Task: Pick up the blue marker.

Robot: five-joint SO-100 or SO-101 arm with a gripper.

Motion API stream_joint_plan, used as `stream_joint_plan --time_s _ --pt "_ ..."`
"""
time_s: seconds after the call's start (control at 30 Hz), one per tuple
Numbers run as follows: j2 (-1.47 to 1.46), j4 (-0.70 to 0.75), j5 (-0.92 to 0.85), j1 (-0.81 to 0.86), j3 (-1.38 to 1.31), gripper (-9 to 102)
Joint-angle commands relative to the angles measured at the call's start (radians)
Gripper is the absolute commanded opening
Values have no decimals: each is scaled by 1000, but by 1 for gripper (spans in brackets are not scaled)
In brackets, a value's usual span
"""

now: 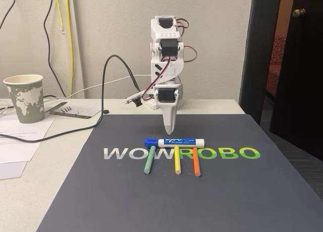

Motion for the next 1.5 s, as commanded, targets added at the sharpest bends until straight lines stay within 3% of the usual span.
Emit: stream_joint_plan --time_s 0.0,0.67,1.0,1.47 --pt "57 -12 15 -6 -3 8" --pt "100 -132 84 -11 69 4" --pt "8 34 -112 -26 -67 8" --pt "-170 184 -166 -28 -249 18"
